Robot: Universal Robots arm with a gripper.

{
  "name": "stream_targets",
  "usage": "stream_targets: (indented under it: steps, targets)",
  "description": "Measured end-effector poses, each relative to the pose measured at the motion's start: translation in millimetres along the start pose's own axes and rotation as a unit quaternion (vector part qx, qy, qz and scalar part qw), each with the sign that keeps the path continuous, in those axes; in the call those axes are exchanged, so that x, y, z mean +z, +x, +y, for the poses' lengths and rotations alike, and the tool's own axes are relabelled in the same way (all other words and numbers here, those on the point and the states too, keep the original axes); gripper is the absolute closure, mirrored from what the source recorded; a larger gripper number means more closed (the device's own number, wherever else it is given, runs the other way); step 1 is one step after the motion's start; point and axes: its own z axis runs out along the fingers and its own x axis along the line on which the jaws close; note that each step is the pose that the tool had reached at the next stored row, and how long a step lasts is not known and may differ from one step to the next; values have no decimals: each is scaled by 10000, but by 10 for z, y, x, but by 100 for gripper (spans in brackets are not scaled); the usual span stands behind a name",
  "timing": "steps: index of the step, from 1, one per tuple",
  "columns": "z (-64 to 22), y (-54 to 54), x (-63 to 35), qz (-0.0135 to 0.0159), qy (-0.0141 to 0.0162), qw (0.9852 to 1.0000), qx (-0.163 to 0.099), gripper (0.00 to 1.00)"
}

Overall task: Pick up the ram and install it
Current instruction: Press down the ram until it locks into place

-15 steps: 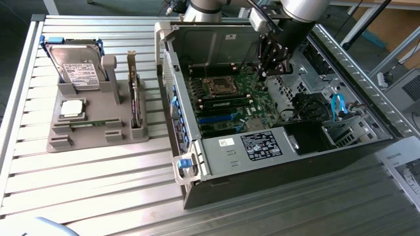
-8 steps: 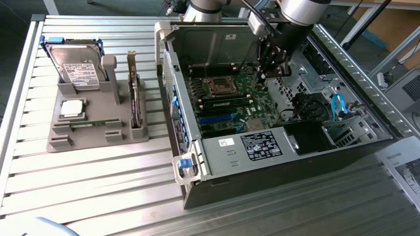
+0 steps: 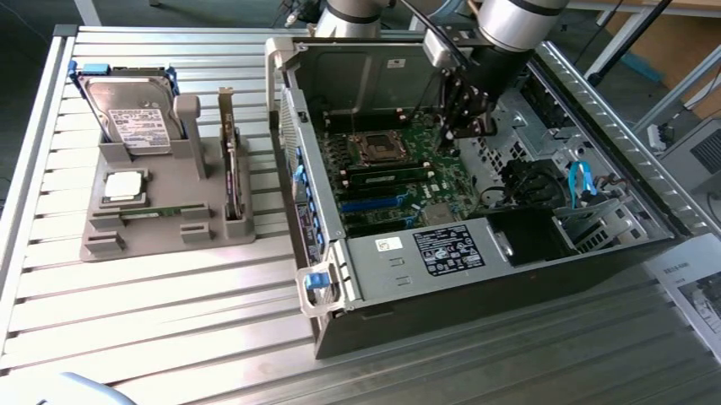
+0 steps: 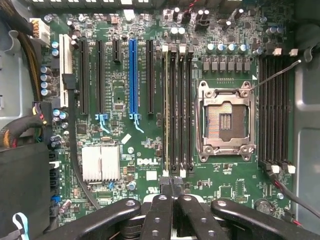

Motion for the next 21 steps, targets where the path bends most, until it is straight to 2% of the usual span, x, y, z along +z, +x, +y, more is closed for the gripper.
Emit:
stream_targets:
  steps: [21]
  targets:
    - [-5,5,198,0,32,10000,-1,90]
